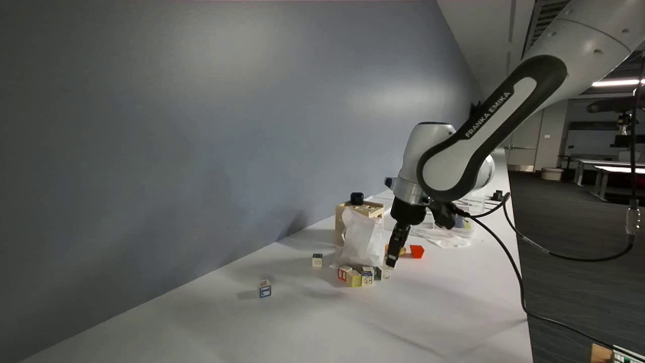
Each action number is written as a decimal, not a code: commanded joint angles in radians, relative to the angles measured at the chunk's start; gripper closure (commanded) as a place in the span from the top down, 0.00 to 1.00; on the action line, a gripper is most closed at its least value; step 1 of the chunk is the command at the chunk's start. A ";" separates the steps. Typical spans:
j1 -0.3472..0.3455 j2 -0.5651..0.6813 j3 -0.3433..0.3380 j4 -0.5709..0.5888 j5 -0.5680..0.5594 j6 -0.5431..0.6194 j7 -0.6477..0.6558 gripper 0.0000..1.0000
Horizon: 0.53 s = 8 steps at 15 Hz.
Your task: Put the contents on the table inside the plastic
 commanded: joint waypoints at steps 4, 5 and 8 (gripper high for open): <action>0.052 -0.174 -0.057 -0.006 0.067 -0.038 -0.017 0.11; 0.055 -0.194 -0.064 -0.005 0.065 -0.027 -0.012 0.11; 0.056 -0.234 -0.087 0.009 0.054 -0.017 0.004 0.11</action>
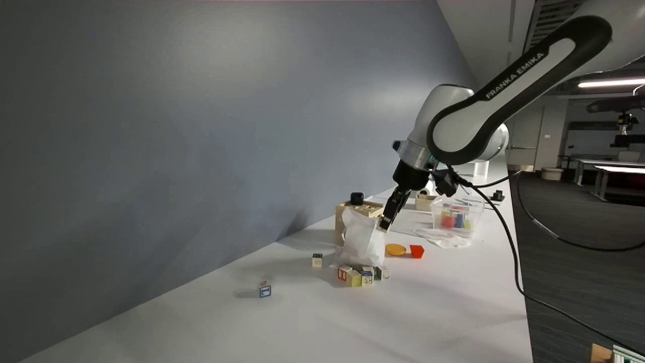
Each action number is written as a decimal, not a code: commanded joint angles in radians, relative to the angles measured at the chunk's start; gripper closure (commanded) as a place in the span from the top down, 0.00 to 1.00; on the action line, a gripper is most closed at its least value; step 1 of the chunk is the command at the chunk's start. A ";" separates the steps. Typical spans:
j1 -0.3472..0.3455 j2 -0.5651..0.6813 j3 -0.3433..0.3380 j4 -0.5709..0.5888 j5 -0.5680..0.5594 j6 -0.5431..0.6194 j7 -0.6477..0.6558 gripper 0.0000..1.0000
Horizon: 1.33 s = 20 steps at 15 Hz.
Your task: Put the contents on the table inside the plastic
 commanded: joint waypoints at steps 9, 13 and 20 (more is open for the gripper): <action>0.020 -0.001 -0.107 0.030 0.012 0.218 0.012 0.11; 0.013 0.068 -0.104 0.053 0.013 0.277 0.009 0.11; 0.071 0.178 -0.125 0.099 0.048 0.342 -0.023 0.11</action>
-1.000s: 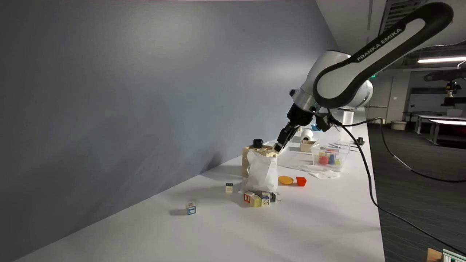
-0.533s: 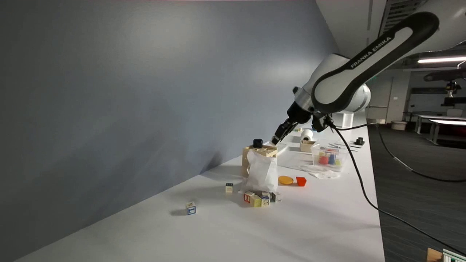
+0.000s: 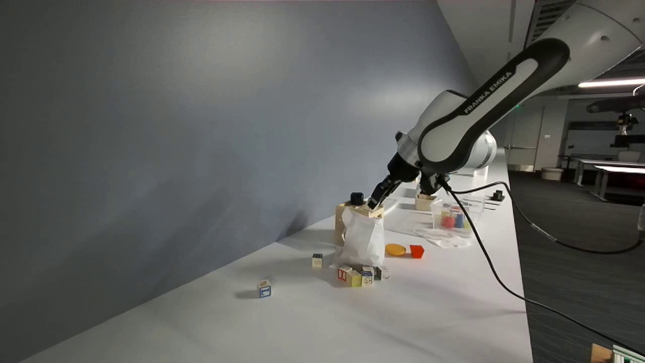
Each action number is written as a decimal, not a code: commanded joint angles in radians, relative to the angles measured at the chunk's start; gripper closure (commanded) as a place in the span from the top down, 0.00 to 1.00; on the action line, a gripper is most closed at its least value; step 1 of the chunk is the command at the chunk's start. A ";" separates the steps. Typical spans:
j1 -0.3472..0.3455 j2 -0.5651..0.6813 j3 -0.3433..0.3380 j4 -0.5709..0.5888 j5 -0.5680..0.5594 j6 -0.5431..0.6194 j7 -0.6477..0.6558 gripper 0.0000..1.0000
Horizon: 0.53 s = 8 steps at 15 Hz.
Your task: Put the contents on the table inside the plastic
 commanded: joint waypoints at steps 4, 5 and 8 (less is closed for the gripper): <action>0.058 0.092 -0.016 0.070 0.062 0.013 -0.046 0.61; 0.058 0.091 -0.015 0.073 0.063 0.011 -0.047 0.66; 0.047 0.064 -0.008 0.068 0.036 0.009 -0.030 0.88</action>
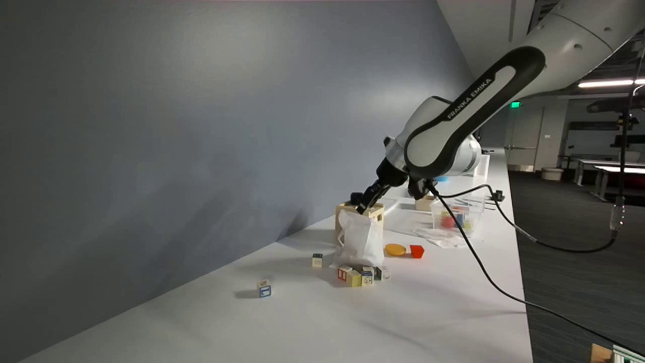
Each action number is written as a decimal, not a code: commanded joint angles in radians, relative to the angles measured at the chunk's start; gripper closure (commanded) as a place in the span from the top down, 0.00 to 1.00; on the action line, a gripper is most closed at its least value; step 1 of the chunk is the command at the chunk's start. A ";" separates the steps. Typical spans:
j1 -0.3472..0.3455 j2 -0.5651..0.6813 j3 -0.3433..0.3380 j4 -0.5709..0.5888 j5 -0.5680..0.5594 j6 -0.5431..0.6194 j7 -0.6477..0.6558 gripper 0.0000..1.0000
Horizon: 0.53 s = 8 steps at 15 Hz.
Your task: Put the contents on the table inside the plastic
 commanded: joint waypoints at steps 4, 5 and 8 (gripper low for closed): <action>0.017 -0.087 0.009 -0.009 0.007 -0.045 -0.016 1.00; 0.032 -0.106 0.010 -0.010 0.024 -0.079 -0.025 1.00; 0.073 -0.166 0.015 -0.009 0.053 -0.225 -0.019 1.00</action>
